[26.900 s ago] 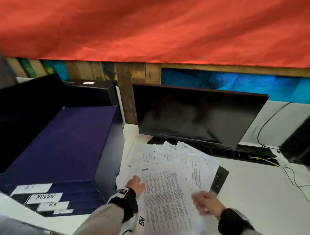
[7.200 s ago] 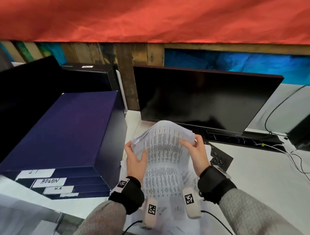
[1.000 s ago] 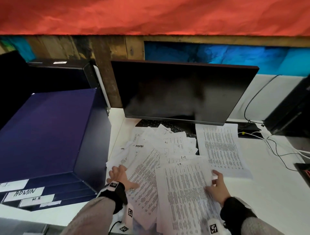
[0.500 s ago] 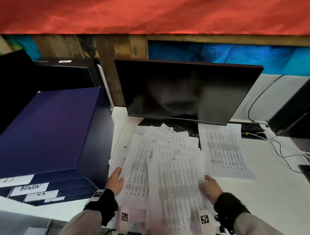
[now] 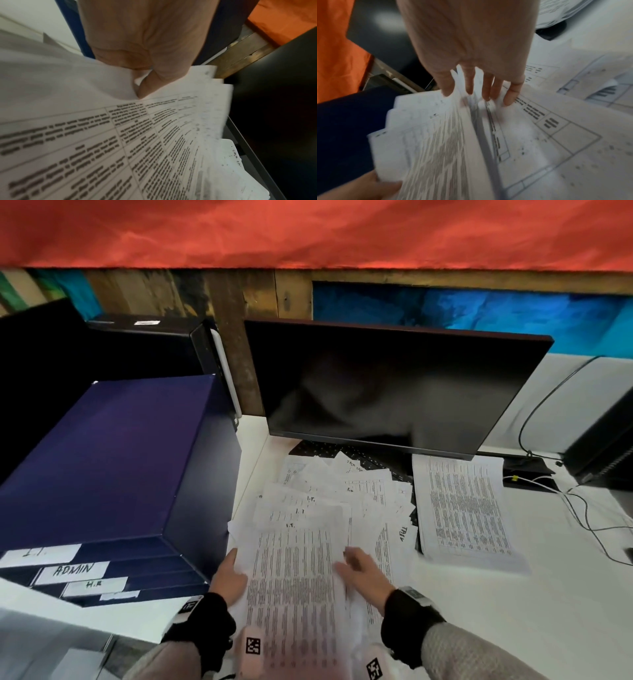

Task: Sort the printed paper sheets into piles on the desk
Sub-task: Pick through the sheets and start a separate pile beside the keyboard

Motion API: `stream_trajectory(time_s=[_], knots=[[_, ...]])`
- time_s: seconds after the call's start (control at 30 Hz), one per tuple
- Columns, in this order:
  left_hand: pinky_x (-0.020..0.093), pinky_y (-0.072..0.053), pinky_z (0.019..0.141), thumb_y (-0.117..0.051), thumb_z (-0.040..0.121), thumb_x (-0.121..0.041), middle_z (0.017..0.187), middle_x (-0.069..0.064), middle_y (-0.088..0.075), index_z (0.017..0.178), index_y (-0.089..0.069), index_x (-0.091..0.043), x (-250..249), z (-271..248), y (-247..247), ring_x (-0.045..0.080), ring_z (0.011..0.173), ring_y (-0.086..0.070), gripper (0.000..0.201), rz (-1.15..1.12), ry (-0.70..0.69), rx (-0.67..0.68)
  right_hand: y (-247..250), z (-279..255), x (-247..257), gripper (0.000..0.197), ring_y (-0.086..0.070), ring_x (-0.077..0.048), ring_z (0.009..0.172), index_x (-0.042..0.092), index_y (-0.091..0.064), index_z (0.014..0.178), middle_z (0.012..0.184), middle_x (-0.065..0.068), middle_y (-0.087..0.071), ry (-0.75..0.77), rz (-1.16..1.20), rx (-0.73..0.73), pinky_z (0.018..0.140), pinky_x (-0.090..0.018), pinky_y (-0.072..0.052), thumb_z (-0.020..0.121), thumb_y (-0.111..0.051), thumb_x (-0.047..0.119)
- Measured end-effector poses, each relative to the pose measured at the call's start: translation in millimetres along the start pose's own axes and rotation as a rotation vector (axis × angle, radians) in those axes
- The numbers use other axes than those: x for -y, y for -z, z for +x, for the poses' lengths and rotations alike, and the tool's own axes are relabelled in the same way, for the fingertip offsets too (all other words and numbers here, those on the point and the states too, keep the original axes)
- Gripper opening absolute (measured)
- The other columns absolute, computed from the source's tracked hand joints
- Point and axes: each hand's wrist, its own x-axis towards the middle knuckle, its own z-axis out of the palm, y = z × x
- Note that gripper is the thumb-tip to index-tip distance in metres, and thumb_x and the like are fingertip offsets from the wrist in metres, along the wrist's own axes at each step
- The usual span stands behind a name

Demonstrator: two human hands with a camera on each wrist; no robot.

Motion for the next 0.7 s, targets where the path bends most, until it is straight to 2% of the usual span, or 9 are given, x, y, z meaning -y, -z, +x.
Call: stream_trajectory(time_s=[0.03,0.1,0.2,0.27,0.33,0.43,0.53,0.63,0.7], knots=[[0.04,-0.046,0.097,-0.045,0.077,0.01,0.105,0.009,-0.065,0.111,-0.056,-0.019,2,-1,2,0.031,0.102,-0.06,0.046,-0.001,-0.011,-0.027,5,1,-3,0.034,-0.053,-0.016,0.099,0.019,-0.049,0.126,0.109,-0.002,-0.052,-0.031,0.056,-0.088,0.086,-0.024,-0.045,0.093,-0.054,0.026],[0.033,-0.045,0.088,-0.044,0.079,0.015,0.09,0.005,-0.061,0.088,-0.057,-0.025,4,-7,2,0.025,0.088,-0.057,0.043,-0.009,-0.049,-0.057,15,6,-7,0.031,-0.053,-0.013,0.074,0.009,-0.052,0.125,0.088,-0.002,-0.055,-0.104,0.137,-0.224,0.067,-0.022,-0.043,0.094,-0.044,0.01],[0.025,-0.034,0.063,-0.048,0.075,0.025,0.068,0.002,-0.05,0.059,-0.052,-0.034,11,-9,-1,0.016,0.067,-0.044,0.061,-0.044,-0.142,-0.058,24,13,-9,0.032,-0.051,-0.019,0.063,0.004,-0.052,0.12,0.073,-0.007,-0.055,-0.22,0.261,-0.266,0.065,-0.03,-0.046,0.093,-0.036,0.0],[0.026,-0.033,0.06,-0.05,0.069,0.027,0.063,0.008,-0.052,0.055,-0.056,-0.033,18,-5,-4,0.015,0.065,-0.045,0.061,-0.031,-0.18,-0.043,26,15,-8,0.03,-0.052,-0.021,0.064,0.006,-0.052,0.119,0.076,-0.009,-0.056,-0.272,0.325,-0.258,0.066,-0.033,-0.05,0.094,-0.036,0.0],[0.028,-0.034,0.064,-0.049,0.069,0.024,0.062,0.005,-0.056,0.057,-0.055,-0.034,25,1,-5,0.017,0.064,-0.048,0.059,-0.006,-0.161,-0.048,27,15,-6,0.027,-0.052,-0.02,0.061,0.005,-0.054,0.116,0.074,-0.009,-0.057,-0.287,0.337,-0.243,0.059,-0.03,-0.051,0.094,-0.039,0.002],[0.029,-0.035,0.064,-0.045,0.071,0.022,0.061,-0.002,-0.056,0.058,-0.051,-0.029,18,-5,-5,0.021,0.068,-0.05,0.053,0.036,-0.105,-0.082,24,16,-2,0.024,-0.045,-0.016,0.047,0.002,-0.054,0.114,0.062,-0.007,-0.052,-0.286,0.313,-0.208,0.044,-0.021,-0.037,0.092,-0.046,0.002],[0.03,-0.041,0.067,-0.043,0.079,0.014,0.076,0.005,-0.059,0.079,-0.054,-0.027,4,-14,-3,0.025,0.076,-0.054,0.043,0.077,-0.073,-0.061,20,16,-1,0.029,-0.04,-0.017,0.047,0.009,-0.049,0.115,0.06,-0.007,-0.047,-0.229,0.252,-0.131,0.047,-0.022,-0.032,0.088,-0.054,-0.001],[0.033,-0.043,0.092,-0.046,0.082,0.008,0.113,0.014,-0.063,0.125,-0.052,-0.011,0,-15,-1,0.029,0.102,-0.057,0.047,0.084,-0.062,-0.073,12,14,-1,0.028,-0.042,-0.015,0.053,0.019,-0.058,0.098,0.063,0.0,-0.048,-0.089,0.07,-0.05,0.057,-0.027,-0.035,0.091,-0.043,-0.003],[0.035,-0.043,0.096,-0.045,0.083,0.008,0.114,0.015,-0.062,0.13,-0.05,-0.009,-4,-16,-1,0.031,0.107,-0.056,0.051,0.078,-0.05,-0.101,7,11,6,0.034,-0.05,-0.009,0.064,0.024,-0.062,0.099,0.074,0.008,-0.058,-0.004,-0.084,0.023,0.065,-0.021,-0.04,0.097,-0.034,0.004]])
